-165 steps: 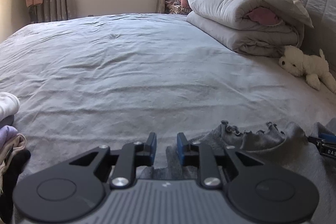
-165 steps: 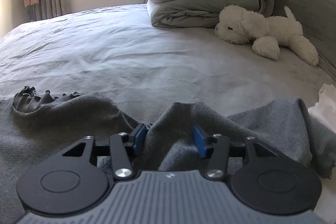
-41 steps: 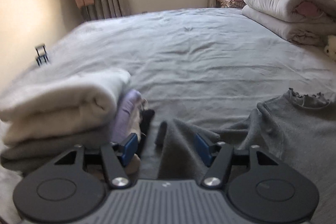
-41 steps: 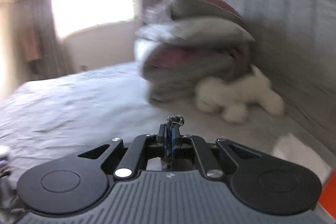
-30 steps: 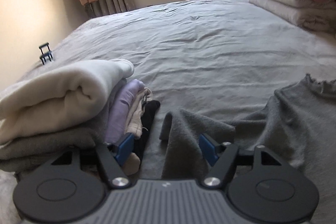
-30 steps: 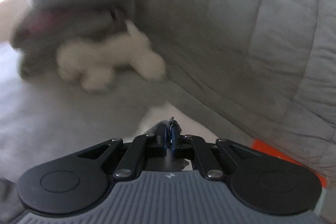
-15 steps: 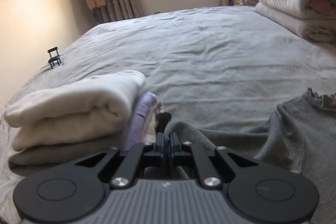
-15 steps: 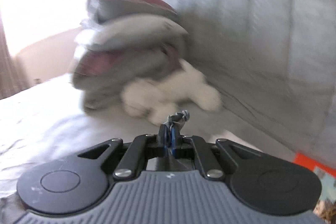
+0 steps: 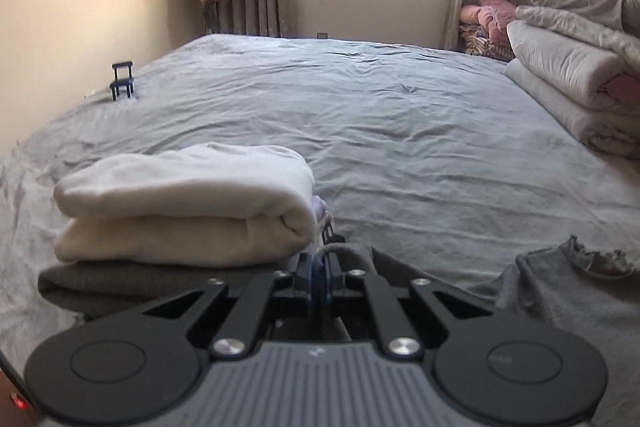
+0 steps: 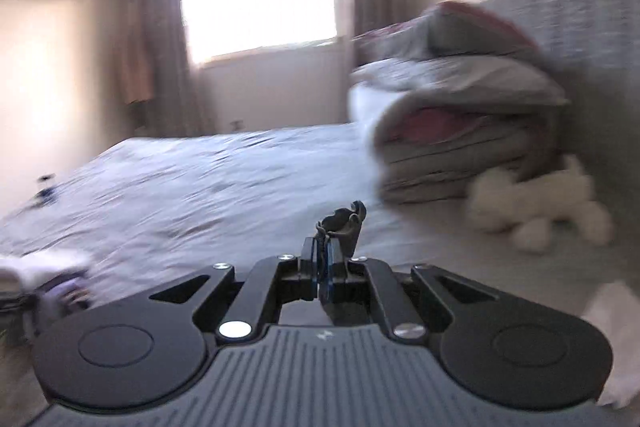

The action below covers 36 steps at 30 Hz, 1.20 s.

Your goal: Fold clothes

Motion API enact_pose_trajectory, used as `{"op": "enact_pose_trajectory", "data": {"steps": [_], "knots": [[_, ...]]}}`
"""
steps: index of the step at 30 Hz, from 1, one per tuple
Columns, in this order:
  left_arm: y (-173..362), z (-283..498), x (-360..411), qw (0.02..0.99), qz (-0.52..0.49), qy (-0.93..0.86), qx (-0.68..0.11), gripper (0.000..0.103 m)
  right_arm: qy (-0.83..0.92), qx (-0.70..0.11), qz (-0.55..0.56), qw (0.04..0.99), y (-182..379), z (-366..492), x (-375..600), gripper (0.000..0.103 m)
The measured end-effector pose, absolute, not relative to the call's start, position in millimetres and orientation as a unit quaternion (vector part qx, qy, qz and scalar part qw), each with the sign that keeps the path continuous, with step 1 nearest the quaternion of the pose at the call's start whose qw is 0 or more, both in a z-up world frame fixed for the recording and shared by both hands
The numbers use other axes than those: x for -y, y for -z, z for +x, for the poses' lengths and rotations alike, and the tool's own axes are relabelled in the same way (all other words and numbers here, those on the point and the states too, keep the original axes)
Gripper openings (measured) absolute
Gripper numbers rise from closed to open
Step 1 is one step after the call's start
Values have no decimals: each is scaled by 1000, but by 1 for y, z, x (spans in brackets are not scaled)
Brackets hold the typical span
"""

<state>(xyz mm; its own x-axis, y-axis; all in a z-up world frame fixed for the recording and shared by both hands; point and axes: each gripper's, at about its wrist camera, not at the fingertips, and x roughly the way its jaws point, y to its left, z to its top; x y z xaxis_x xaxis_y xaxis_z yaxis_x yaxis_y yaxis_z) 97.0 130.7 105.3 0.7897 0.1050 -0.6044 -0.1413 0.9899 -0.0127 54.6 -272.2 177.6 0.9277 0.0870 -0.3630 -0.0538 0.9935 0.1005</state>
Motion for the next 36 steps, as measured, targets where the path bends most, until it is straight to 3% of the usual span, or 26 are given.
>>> {"op": "enact_pose_trajectory", "data": {"steps": [9, 13, 18, 19, 20, 25, 27, 30, 36], "knots": [[-104, 95, -157, 932, -115, -54, -338, 7, -101, -261, -3, 960, -115, 111, 139, 4], [-105, 94, -159, 931, -116, -48, -342, 9, -112, -331, -21, 937, -76, 123, 101, 6], [-108, 91, -160, 931, -122, -48, -341, 11, -165, -370, 1, 914, -64, 109, 95, 24], [-109, 90, -160, 931, -122, -49, -341, 11, -182, -368, 4, 912, -67, 103, 96, 45], [-110, 89, -161, 931, -123, -50, -340, 11, -196, -359, 0, 913, -75, 94, 100, 61], [-119, 80, -161, 936, -127, -54, -324, 18, -222, -305, -28, 926, -115, 45, 142, 64], [-123, 76, -157, 939, -123, -56, -316, 26, -196, -288, -25, 937, -124, 35, 173, 66], [-128, 69, -149, 945, -108, -55, -304, 27, -124, -262, 9, 957, -126, 29, 235, 67], [-134, 56, -124, 957, -82, -38, -274, 27, -28, -316, 60, 946, -103, 50, 318, 67]]}}
